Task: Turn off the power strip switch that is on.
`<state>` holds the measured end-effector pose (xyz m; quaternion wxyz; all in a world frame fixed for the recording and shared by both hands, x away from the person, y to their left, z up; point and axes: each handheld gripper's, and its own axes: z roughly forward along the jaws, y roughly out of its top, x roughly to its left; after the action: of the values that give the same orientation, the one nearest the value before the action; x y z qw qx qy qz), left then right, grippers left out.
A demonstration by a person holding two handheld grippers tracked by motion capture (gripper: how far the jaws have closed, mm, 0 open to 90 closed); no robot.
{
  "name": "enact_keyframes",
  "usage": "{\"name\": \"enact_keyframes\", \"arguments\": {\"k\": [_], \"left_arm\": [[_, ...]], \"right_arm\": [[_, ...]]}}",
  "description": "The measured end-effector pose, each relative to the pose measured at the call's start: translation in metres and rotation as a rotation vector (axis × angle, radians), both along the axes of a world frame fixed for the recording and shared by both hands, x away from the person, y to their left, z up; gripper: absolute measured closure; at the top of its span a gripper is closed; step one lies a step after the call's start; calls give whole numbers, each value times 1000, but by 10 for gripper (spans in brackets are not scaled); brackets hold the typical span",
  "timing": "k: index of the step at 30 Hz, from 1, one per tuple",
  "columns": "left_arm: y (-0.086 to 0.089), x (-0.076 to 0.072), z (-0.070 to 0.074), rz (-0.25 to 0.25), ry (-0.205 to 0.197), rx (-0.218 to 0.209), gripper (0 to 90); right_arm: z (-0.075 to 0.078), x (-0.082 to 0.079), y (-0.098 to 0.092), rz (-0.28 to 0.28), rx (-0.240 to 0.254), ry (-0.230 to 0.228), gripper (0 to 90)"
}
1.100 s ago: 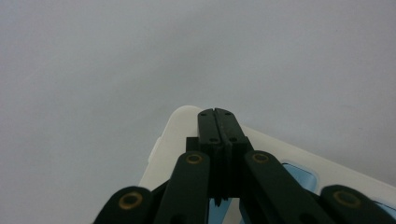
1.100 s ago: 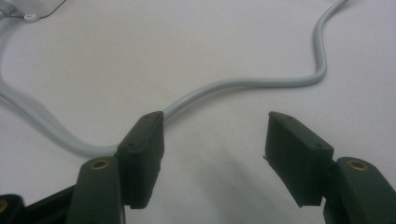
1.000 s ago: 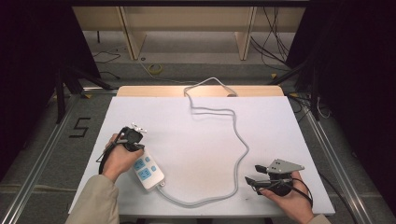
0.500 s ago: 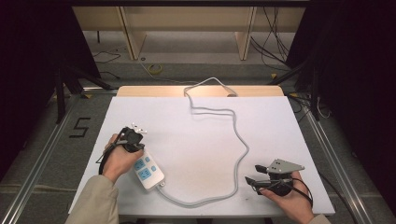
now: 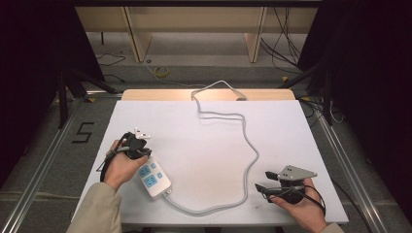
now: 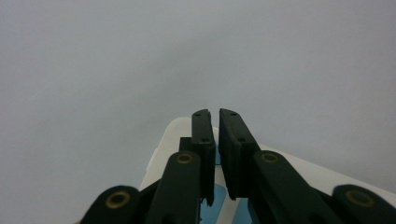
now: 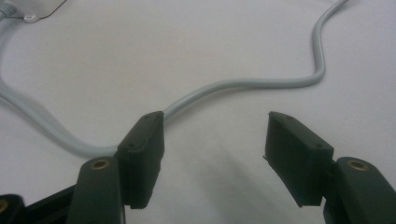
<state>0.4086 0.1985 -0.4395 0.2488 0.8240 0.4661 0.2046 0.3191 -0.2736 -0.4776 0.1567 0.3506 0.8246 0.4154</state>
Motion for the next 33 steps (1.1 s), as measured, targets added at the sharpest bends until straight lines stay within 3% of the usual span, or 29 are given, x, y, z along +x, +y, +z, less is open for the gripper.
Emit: {"name": "enact_keyframes", "arguments": {"k": [7, 17, 20, 24, 33], "left_arm": [[1, -5, 6, -6, -22, -36, 776], [1, -12, 10, -19, -37, -121, 535], [0, -14, 9, -48, -40, -127, 418], [-2, -18, 10, -64, -67, -126, 337], [-4, -37, 5, -174, -133, -186, 271]], "right_arm": [[0, 0, 0, -1, 3, -2, 384], [0, 0, -1, -1, 5, -3, 383], [0, 0, -1, -1, 6, -3, 384], [0, 0, -1, -1, 7, -2, 383], [1, 0, -1, 0, 7, -3, 384]]}}
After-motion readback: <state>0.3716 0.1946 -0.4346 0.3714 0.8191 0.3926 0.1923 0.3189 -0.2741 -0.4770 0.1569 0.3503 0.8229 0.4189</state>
